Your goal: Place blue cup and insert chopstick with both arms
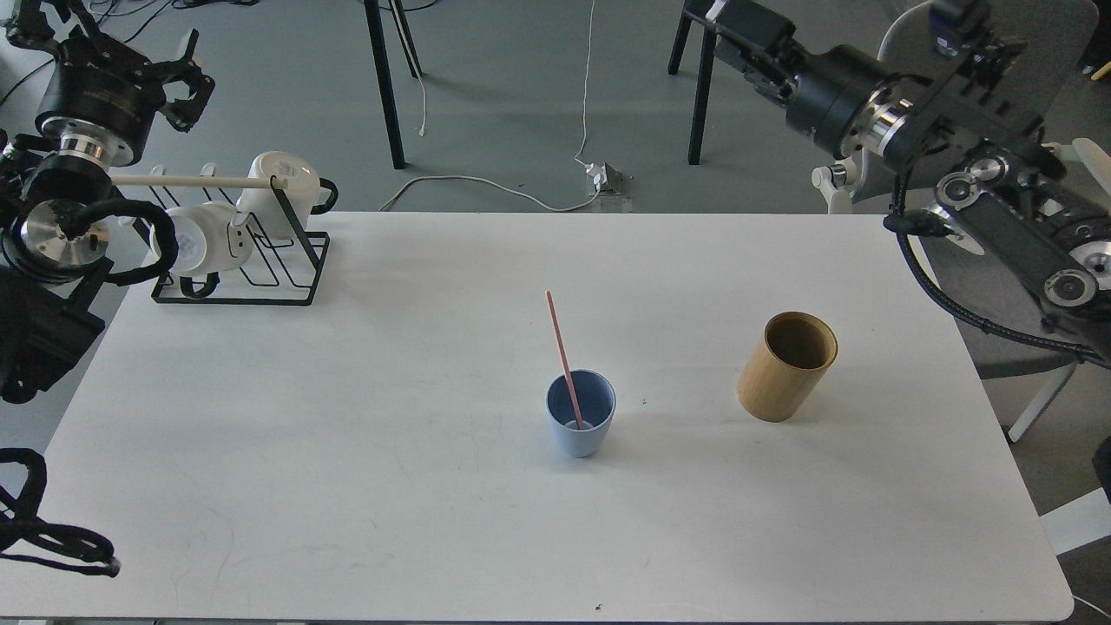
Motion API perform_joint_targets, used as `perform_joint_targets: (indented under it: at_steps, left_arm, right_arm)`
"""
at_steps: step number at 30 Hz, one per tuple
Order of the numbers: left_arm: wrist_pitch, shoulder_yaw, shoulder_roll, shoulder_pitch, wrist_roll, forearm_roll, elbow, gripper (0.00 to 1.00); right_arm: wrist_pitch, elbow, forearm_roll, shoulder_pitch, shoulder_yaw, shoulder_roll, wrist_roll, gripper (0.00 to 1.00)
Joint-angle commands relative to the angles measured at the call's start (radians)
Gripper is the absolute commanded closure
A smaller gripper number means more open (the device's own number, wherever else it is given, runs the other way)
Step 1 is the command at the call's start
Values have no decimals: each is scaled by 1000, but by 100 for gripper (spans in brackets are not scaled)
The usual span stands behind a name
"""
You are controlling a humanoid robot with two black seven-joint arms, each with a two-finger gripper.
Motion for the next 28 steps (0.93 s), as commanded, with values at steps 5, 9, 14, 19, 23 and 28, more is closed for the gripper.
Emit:
perform_joint_targets:
  at_steps: [5, 9, 14, 19, 23, 28]
  left_arm:
    - [0, -2, -22, 2, -3, -5, 6, 1]
    - [0, -4, -56, -3, -4, -6, 6, 1]
    - [0, -2, -85, -3, -6, -6, 6, 0]
    - [0, -5, -102, -7, -7, -6, 5, 0]
    - [0, -44, -108, -7, -6, -6, 2, 0]
    - [0, -55, -131, -1, -7, -5, -1, 0]
  right_arm:
    - [-3, -75, 469, -70, 17, -82, 36, 0]
    - [-3, -92, 572, -107, 43, -97, 38, 0]
    - [20, -232, 796, -133, 63, -68, 28, 0]
    - [181, -414, 922, -102, 103, 25, 25, 0]
    - [197, -488, 937, -101, 143, 76, 36, 0]
    - [204, -495, 937, -101, 161, 88, 27, 0]
